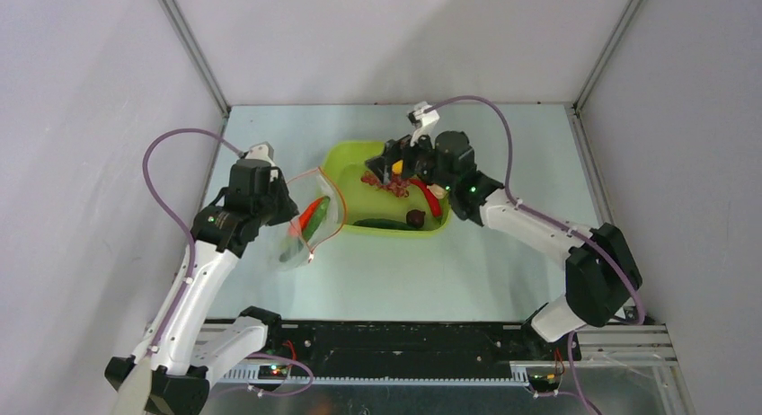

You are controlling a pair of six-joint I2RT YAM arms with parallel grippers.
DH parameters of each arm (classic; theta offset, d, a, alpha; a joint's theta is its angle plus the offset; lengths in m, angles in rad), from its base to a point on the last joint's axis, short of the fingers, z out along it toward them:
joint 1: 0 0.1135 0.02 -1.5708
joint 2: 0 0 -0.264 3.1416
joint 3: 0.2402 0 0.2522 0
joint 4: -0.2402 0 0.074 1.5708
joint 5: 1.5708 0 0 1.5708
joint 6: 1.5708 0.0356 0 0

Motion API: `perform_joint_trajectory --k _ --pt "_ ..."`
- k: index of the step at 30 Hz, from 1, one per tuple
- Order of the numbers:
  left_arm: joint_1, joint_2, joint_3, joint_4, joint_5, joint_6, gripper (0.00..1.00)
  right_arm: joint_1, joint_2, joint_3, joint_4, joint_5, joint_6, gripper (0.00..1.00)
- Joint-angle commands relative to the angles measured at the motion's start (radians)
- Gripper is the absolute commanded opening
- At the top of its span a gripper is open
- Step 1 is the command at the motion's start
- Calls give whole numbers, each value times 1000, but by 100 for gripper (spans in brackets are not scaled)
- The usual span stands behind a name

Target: Place the food in the zip-top bag and seal the zipper

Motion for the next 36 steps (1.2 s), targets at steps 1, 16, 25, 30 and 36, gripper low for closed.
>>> perform_joint_trajectory --k 1,16,25,30,36 --pt "18 -19 7 10 -50 -15 0 -105 40 85 -305 -247 -75 96" --pt "40 9 3 16 -7 -8 0 -97 516 549 -797 -116 -514 89" --pt "50 23 1 19 12 -8 0 -78 648 627 -787 47 -584 88" --pt "51 34 1 18 19 -6 0 -70 697 644 -772 82 -604 88" --pt "54 38 -1 19 27 -6 0 -62 758 703 -789 92 -622 87"
